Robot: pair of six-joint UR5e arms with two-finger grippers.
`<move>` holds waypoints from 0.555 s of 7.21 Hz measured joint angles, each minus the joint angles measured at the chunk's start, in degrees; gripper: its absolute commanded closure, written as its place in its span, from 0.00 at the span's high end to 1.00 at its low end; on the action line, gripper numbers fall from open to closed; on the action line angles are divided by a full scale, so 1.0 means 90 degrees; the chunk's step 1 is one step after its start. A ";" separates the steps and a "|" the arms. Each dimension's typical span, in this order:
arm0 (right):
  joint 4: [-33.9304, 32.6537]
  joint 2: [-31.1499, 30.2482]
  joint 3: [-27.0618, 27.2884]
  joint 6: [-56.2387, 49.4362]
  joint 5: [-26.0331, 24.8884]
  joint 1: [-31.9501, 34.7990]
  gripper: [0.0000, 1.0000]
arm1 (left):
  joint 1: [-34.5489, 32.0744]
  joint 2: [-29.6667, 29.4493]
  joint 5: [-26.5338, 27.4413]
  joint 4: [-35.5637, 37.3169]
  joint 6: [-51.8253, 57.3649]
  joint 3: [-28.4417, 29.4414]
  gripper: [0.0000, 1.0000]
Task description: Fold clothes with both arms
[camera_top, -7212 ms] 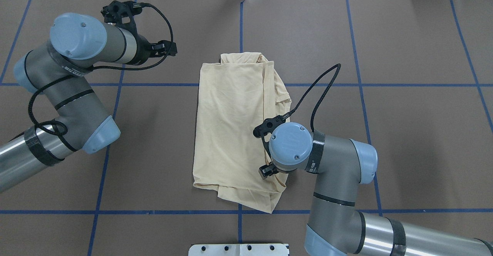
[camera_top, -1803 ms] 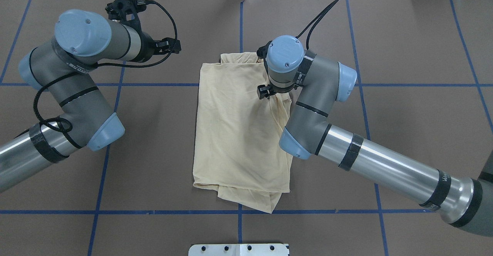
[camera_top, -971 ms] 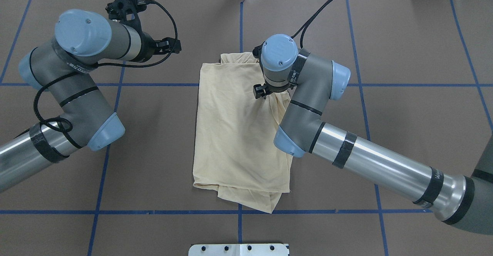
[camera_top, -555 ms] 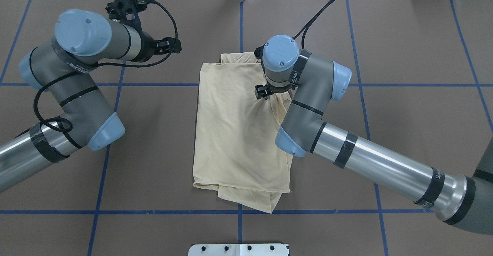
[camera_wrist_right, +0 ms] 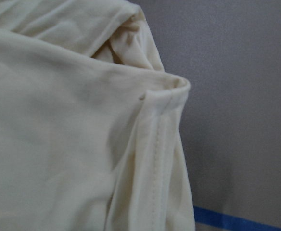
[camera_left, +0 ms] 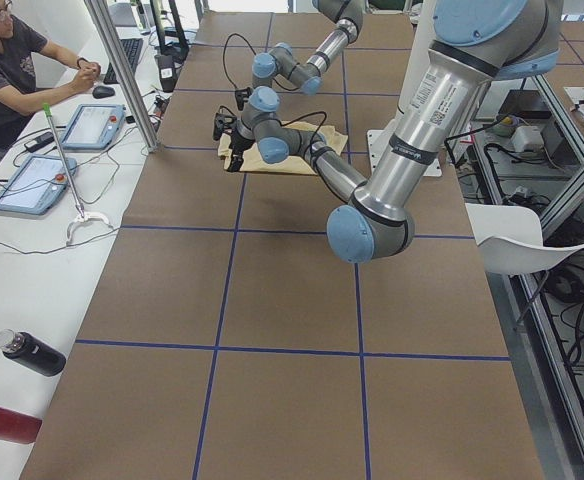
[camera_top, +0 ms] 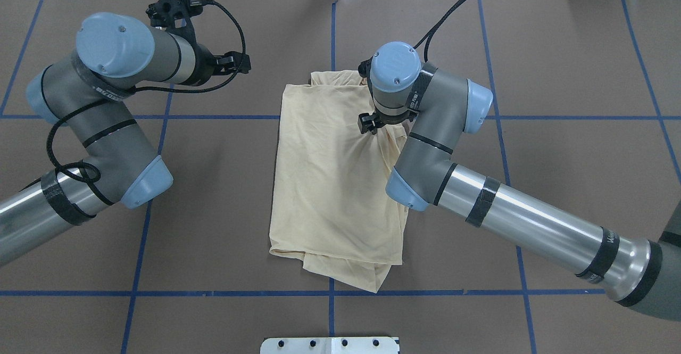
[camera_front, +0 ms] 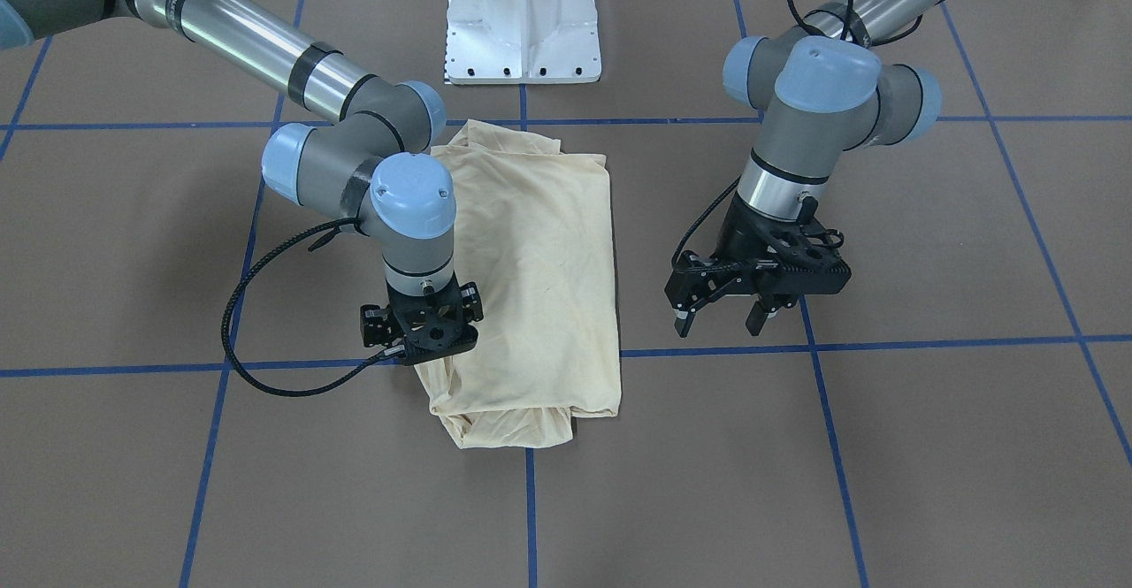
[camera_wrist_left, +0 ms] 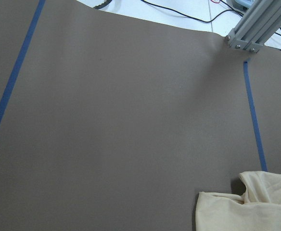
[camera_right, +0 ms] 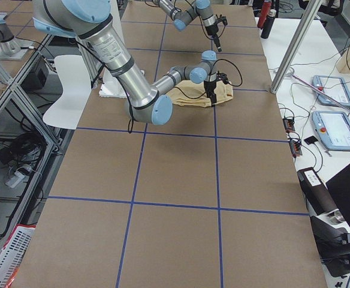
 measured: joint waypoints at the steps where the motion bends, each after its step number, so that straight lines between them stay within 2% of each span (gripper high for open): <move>1: -0.0002 -0.0001 0.0003 -0.0006 0.0064 0.0040 1.00 | 0.0000 0.0000 0.0000 0.0002 0.0000 0.0000 1.00; 4: -0.0009 -0.0020 0.0015 -0.0013 0.0125 0.0086 1.00 | 0.0001 0.0000 0.0000 -0.0002 0.0000 0.0006 1.00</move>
